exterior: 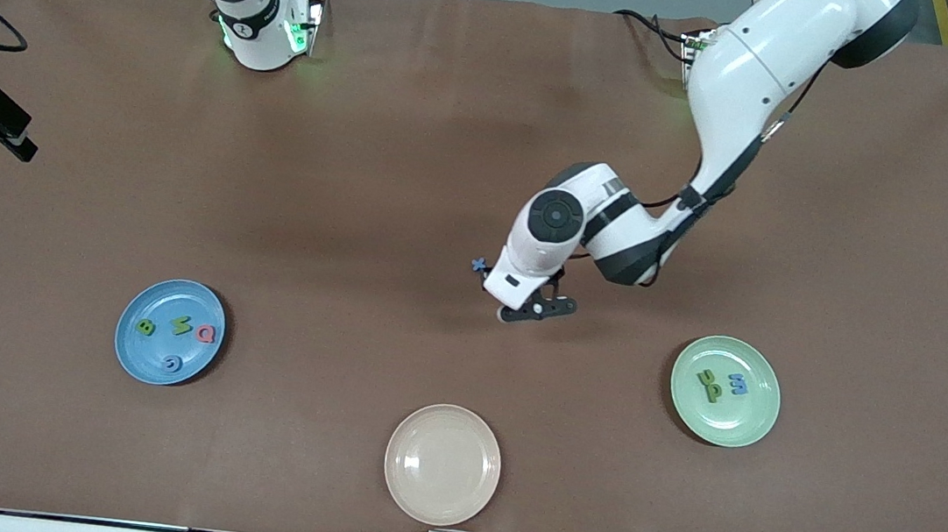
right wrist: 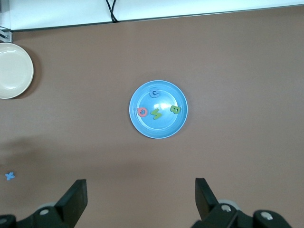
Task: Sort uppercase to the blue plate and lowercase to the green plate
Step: 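Reach the left gripper to the blue x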
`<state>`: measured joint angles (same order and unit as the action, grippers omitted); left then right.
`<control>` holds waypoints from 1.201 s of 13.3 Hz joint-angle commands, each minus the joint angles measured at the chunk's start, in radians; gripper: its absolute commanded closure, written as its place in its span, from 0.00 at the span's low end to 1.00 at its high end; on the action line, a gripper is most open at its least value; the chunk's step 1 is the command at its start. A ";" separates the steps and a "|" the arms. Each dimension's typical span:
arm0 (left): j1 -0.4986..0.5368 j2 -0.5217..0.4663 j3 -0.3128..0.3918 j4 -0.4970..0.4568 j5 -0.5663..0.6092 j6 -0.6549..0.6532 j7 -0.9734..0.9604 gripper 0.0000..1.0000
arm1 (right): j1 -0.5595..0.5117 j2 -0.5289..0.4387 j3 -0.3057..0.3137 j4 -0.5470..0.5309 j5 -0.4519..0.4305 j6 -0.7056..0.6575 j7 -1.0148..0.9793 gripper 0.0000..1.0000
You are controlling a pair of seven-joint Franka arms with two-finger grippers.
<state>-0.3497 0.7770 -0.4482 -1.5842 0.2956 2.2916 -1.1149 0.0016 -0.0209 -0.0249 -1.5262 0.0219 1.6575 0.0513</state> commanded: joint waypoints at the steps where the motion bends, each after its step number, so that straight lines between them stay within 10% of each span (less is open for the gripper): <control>1: -0.075 0.004 0.049 0.015 0.013 0.003 -0.052 0.29 | -0.008 -0.002 0.005 0.009 -0.007 -0.030 0.010 0.00; 16: -0.179 0.076 0.080 0.050 0.028 0.060 -0.123 0.47 | -0.011 0.002 0.000 0.024 -0.008 -0.031 0.009 0.00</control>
<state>-0.5077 0.8292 -0.3912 -1.5730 0.2998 2.3463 -1.2126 -0.0005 -0.0205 -0.0305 -1.5209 0.0200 1.6391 0.0515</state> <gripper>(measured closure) 0.454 0.000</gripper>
